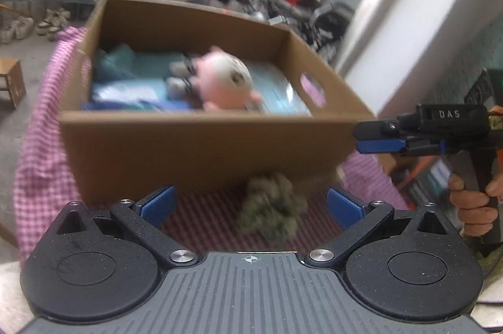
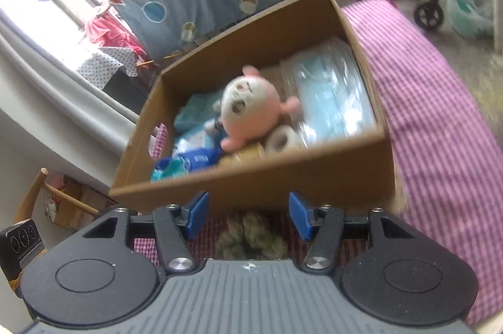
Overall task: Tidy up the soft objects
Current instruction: 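Move the right gripper down to the green floral scrunchie, then close the right gripper on the green floral scrunchie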
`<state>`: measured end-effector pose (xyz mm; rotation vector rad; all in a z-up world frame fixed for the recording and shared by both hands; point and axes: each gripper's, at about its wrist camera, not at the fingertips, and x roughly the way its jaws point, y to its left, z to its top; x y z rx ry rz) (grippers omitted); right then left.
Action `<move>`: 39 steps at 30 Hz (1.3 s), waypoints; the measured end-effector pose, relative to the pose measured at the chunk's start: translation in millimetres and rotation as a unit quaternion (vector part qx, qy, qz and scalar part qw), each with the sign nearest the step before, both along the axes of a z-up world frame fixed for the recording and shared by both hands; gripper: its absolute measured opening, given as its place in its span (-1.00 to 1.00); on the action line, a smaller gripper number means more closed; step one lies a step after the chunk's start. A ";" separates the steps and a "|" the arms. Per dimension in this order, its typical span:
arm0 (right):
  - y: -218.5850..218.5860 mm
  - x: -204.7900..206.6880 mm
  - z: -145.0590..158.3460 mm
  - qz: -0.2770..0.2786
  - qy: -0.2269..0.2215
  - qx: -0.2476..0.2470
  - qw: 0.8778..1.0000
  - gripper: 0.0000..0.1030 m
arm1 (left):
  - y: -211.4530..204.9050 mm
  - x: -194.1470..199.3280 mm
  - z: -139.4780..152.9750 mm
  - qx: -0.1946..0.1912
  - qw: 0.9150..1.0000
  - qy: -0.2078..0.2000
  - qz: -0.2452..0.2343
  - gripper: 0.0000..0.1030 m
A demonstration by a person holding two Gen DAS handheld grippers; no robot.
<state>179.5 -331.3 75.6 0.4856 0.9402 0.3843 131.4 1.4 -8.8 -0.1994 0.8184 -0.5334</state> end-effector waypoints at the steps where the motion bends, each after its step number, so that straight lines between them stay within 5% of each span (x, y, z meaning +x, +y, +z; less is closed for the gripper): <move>1: -0.6 -3.0 -6.5 -0.002 0.006 0.011 1.000 0.15 | -6.7 -0.9 -3.1 0.008 1.000 0.001 -0.011 0.99; 5: 4.5 -4.3 -35.7 -0.004 0.047 0.035 0.998 0.24 | -37.7 1.4 -20.6 0.060 0.997 0.009 -0.046 0.99; 10: 21.9 2.2 -58.5 0.006 0.071 0.000 0.997 0.42 | -69.1 6.6 -42.4 0.118 0.990 0.008 -0.079 0.99; 16: 44.8 5.8 -55.6 0.045 0.028 -0.074 0.996 0.96 | -86.9 8.8 -55.1 0.157 0.982 -0.012 -0.103 0.99; 22: 60.5 0.3 -51.7 0.075 -0.023 -0.150 0.985 1.00 | -88.6 13.4 -60.3 0.177 0.979 -0.025 -0.096 0.99; 26: 64.0 1.4 -51.1 0.093 -0.037 -0.153 0.983 0.71 | -90.7 16.3 -61.7 0.182 0.977 -0.031 -0.109 0.93; 28: 66.4 4.3 -52.3 0.101 -0.032 -0.153 0.983 0.39 | -92.5 18.3 -62.8 0.185 0.975 -0.034 -0.120 0.87; 34: 72.2 9.5 -59.2 0.120 -0.019 -0.145 0.982 0.07 | -98.0 24.4 -66.7 0.183 0.972 -0.035 -0.143 0.45; 39: 78.9 11.0 -64.3 0.130 -0.010 -0.154 0.979 -0.27 | -99.9 31.9 -69.7 0.179 0.972 -0.033 -0.148 0.30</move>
